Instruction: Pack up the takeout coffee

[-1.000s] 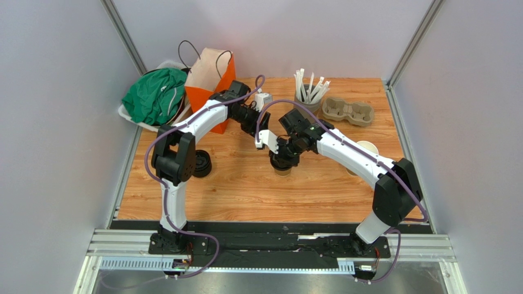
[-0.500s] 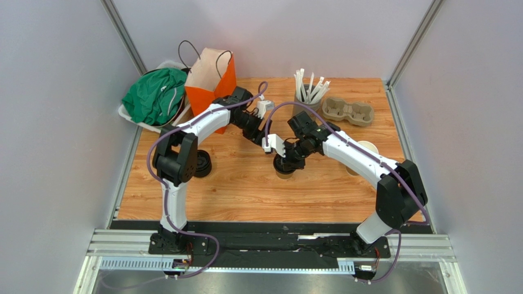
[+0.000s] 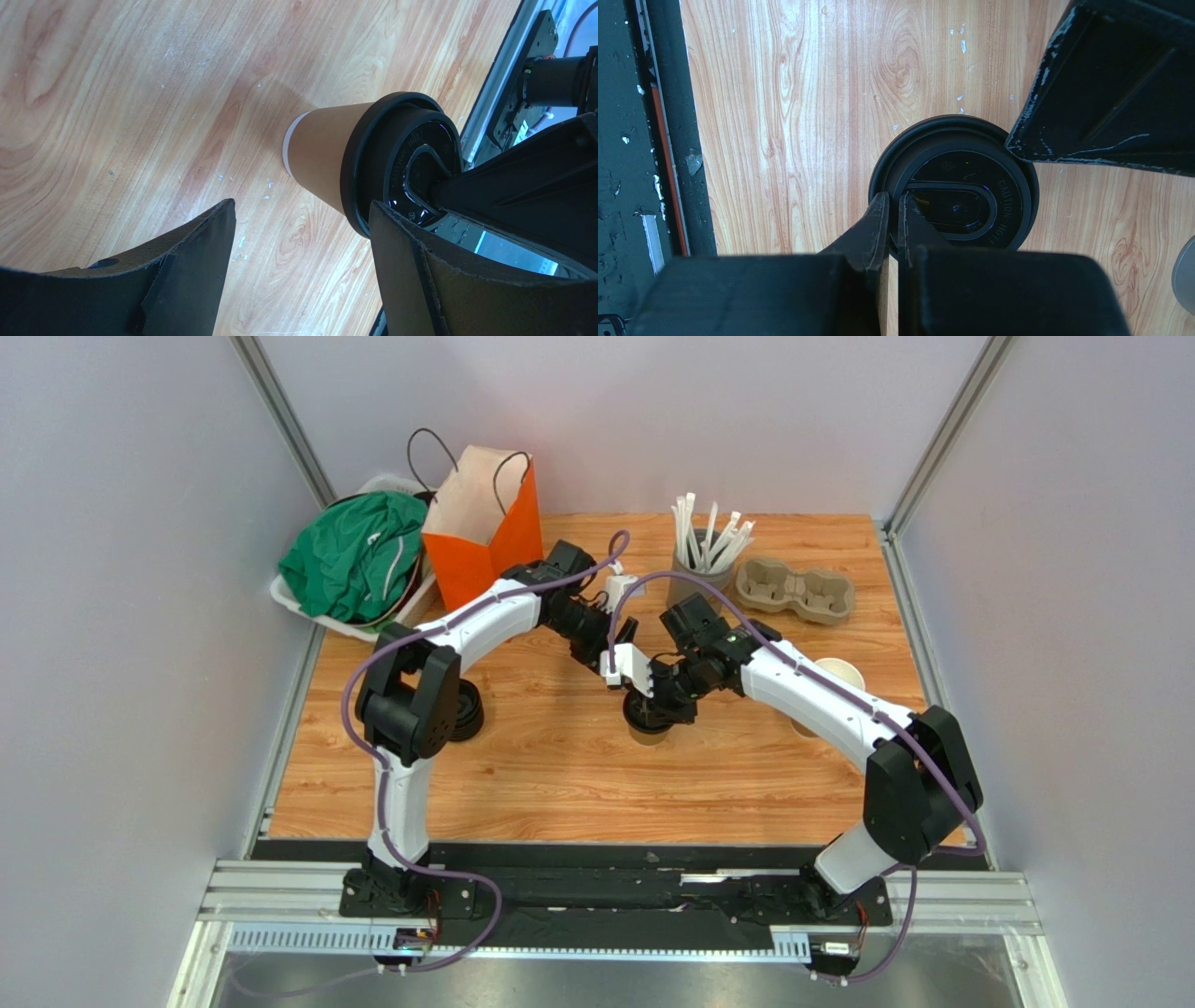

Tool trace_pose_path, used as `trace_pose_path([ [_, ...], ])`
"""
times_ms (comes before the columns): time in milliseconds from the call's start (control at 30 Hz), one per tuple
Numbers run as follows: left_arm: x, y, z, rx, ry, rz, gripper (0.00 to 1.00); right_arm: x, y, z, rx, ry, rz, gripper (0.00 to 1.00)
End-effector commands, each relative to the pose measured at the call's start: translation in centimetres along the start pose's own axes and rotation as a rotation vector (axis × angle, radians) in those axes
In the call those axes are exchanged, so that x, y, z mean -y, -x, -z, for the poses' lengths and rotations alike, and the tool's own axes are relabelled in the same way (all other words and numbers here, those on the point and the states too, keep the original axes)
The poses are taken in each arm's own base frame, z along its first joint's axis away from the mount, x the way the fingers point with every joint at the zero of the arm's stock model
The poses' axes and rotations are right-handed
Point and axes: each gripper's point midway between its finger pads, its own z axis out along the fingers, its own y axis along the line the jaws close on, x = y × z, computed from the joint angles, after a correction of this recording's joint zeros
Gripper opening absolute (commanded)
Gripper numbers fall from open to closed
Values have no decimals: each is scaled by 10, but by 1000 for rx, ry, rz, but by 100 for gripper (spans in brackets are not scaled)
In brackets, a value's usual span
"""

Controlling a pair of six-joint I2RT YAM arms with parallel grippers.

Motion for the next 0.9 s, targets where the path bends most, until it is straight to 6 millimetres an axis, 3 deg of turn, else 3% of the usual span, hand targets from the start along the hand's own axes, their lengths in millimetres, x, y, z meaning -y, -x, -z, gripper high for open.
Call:
trace_pose_path([
  [0,4,8,-5,11,5,-43,78,-3,-7,-6,-12,6,-7,0],
  [400,-34,-12,-20,-102,199,-70,75,0,-7,-5,-14,-10,-6,0],
  [600,-36,-16,-27,-123,198,-74,75,-1,-10,-6,-20,-12,-7,0],
  [733,-14,6,-16,-50,129,-89,77,0,-7,-3,-11,-22,0,0],
  [867,22,54,31,93,79,-145,78,1,-1,4,5,-42,7,0],
])
